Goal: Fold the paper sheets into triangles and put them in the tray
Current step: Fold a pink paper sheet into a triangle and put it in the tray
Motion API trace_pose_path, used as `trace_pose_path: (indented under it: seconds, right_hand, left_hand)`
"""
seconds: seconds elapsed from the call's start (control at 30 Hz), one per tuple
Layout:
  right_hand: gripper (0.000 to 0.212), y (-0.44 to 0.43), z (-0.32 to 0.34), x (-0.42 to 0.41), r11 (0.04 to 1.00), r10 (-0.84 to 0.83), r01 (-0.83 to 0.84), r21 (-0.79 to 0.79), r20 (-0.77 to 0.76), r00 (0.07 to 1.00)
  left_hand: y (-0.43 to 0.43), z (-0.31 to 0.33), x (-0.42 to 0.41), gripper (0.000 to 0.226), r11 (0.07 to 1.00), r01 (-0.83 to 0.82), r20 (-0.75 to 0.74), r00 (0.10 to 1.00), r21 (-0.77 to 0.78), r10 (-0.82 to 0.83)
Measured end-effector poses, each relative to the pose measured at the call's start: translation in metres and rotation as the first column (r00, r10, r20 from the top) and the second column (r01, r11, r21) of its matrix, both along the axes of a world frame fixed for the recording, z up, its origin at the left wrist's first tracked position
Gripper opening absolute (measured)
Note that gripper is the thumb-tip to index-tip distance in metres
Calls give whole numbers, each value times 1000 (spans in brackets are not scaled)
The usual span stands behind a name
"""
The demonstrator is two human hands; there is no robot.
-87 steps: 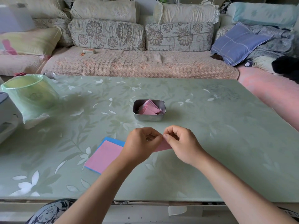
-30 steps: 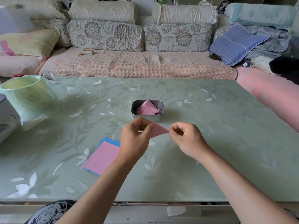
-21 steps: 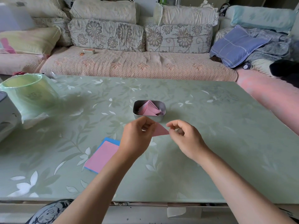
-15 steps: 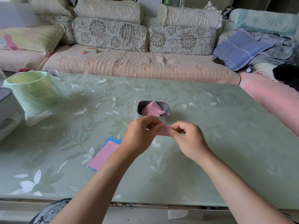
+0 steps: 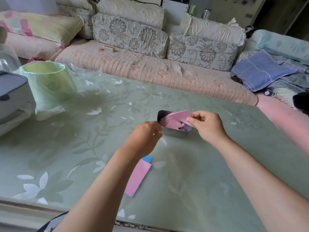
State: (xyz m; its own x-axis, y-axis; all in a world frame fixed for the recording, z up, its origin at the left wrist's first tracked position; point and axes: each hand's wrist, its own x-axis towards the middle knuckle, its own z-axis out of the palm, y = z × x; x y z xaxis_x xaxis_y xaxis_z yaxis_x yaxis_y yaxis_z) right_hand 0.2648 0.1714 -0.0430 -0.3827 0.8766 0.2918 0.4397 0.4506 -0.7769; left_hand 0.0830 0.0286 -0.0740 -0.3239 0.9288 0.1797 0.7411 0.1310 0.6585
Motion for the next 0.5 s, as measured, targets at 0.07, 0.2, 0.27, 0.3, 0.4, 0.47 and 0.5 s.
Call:
trace_pose_path:
  seconds: [0.07,0.2,0.27,0.3,0.4,0.47,0.5]
  right_hand:
    - [21,16,5,-11,1000,17,-16,-7,134,991]
    - [22,35,15,-29,994,102,-104,-21,455,885]
    - [21,38,17,-36,985,166,-161,-60,586,793]
    - [20,38,18,-40,980,191,-185,-77,638,746]
    - [18,41,17,-51,964,221,-255,-78,770,599]
    - [16,41,15,-57,948,233,-307,-85,842,486]
    - [12,41,14,-60,940,233,-331,-86,870,434]
  left_hand:
    - [2,-4,2,32,999,37,10,999,25,-37]
    - [7,-12,4,57,998,61,11,998,-21,-61]
    - [9,-15,4,62,997,65,21,998,-49,-64]
    - [10,-16,5,64,996,69,20,998,-60,-68]
    - [12,-17,7,63,994,81,20,997,-72,-80]
    - [12,-18,8,62,993,87,24,996,-81,-85]
    - [13,-19,9,61,993,86,24,996,-83,-84]
